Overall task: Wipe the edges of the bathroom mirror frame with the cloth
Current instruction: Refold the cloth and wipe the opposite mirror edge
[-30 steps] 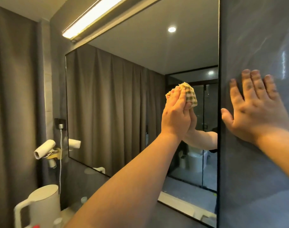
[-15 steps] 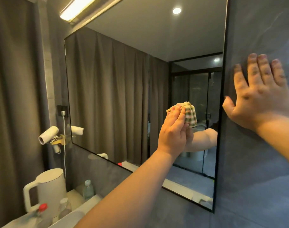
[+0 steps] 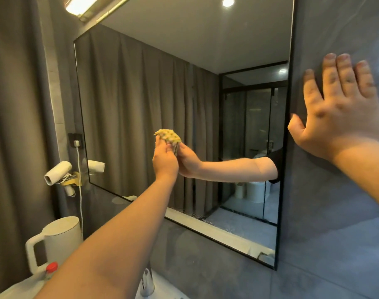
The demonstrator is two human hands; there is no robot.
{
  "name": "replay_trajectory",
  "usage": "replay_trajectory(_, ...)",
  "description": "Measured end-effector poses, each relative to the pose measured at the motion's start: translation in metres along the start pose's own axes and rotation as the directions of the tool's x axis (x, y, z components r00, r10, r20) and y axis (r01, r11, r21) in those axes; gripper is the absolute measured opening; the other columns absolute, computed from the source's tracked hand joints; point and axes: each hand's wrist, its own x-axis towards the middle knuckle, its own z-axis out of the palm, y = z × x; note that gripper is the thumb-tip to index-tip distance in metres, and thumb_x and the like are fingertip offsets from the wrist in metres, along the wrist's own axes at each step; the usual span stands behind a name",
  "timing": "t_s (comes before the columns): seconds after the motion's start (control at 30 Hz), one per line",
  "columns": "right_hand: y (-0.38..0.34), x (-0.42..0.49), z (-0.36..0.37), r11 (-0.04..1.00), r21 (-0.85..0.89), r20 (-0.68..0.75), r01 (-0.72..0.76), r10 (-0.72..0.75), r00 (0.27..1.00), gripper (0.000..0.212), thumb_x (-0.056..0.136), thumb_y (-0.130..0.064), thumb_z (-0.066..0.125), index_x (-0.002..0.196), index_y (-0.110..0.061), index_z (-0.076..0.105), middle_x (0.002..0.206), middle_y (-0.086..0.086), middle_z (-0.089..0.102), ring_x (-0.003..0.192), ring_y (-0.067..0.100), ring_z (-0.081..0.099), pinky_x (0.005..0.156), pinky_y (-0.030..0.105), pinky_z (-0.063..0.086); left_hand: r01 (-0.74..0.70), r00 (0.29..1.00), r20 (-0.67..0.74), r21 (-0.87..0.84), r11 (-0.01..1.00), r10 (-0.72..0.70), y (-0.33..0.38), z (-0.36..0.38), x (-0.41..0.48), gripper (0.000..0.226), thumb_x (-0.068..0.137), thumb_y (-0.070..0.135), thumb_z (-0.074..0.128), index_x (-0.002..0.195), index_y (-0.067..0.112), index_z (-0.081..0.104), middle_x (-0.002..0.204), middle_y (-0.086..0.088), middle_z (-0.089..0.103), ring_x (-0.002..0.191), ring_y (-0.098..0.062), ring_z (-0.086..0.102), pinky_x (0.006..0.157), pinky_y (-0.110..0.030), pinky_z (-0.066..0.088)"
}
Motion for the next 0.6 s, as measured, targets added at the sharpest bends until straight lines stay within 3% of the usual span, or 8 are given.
replay_trajectory(0.13, 0.001, -0.001, 0.001, 0.999, 0.038, -0.022, -0.008, 0.009, 1.0, 0.083, 0.084, -0.048, 0.038, 0.15, 0.001, 0.026, 0.157, 0.032, 0.015, 0.147, 0.045, 0.012, 0.12, 0.054, 0.003, 0.219, 0.974, -0.041, -0.054, 0.974, -0.221, -0.021, -0.01, -0.01, 0.037, 0.106, 0.023, 0.035, 0.138, 0.012, 0.05, 0.136, -0.005, 0.056, 0.123, -0.022, 0.052, 0.1, -0.027, 0.036)
replay_trajectory(0.27, 0.001, -0.001, 0.004, 0.999, 0.052, -0.022, -0.012, 0.013, 1.0, 0.082, 0.084, -0.048, 0.037, 0.15, 0.0, 0.026, 0.157, 0.033, 0.015, 0.147, 0.045, 0.012, 0.12, 0.055, 0.003, 0.261, 0.961, -0.067, -0.092, 0.961, -0.268, -0.019, -0.006, -0.025, 0.03, 0.106, 0.024, 0.033, 0.115, 0.01, 0.058, 0.113, -0.005, 0.061, 0.105, -0.019, 0.056, 0.091, -0.03, 0.043)
replay_trajectory(0.33, 0.001, -0.001, 0.003, 0.999, 0.048, -0.01, -0.006, 0.006, 1.0, 0.081, 0.085, -0.049, 0.035, 0.15, 0.0, 0.026, 0.157, 0.033, 0.013, 0.147, 0.046, 0.01, 0.12, 0.056, 0.002, 0.238, 0.969, -0.055, -0.072, 0.969, -0.242, -0.02, -0.001, -0.037, 0.031, 0.105, 0.024, 0.032, 0.117, 0.01, 0.057, 0.118, -0.005, 0.061, 0.108, -0.021, 0.057, 0.097, -0.032, 0.045)
replay_trajectory(0.43, 0.0, -0.004, -0.001, 0.998, 0.038, 0.004, 0.043, -0.043, 0.999, 0.078, 0.086, -0.048, 0.034, 0.149, -0.003, 0.031, 0.155, 0.036, 0.013, 0.145, 0.05, 0.01, 0.119, 0.058, 0.001, 0.174, 0.984, -0.019, -0.031, 0.984, -0.175, -0.021, 0.008, -0.061, 0.04, 0.105, 0.026, 0.031, 0.139, 0.015, 0.048, 0.142, -0.006, 0.051, 0.129, -0.024, 0.049, 0.111, -0.04, 0.039)
replay_trajectory(0.53, -0.001, -0.007, -0.002, 0.996, 0.02, 0.023, 0.09, -0.091, 0.996, 0.078, 0.085, -0.05, 0.034, 0.148, -0.004, 0.035, 0.154, 0.037, 0.017, 0.143, 0.054, 0.011, 0.117, 0.061, -0.001, 0.122, 0.993, 0.009, 0.008, 0.993, -0.122, -0.014, 0.016, -0.091, 0.047, 0.106, 0.024, 0.032, 0.151, 0.014, 0.032, 0.157, -0.002, 0.032, 0.143, -0.02, 0.031, 0.117, -0.025, 0.022)
replay_trajectory(0.6, -0.002, -0.009, -0.002, 0.995, 0.002, 0.04, 0.103, -0.103, 0.994, 0.08, 0.085, -0.053, 0.033, 0.147, -0.002, 0.037, 0.153, 0.036, 0.02, 0.142, 0.055, 0.012, 0.117, 0.062, 0.0, 0.088, 0.996, 0.026, 0.01, 0.996, -0.088, -0.008, 0.023, -0.112, 0.049, 0.106, 0.022, 0.033, 0.153, 0.014, 0.027, 0.16, 0.001, 0.024, 0.147, -0.016, 0.022, 0.109, -0.014, 0.013)
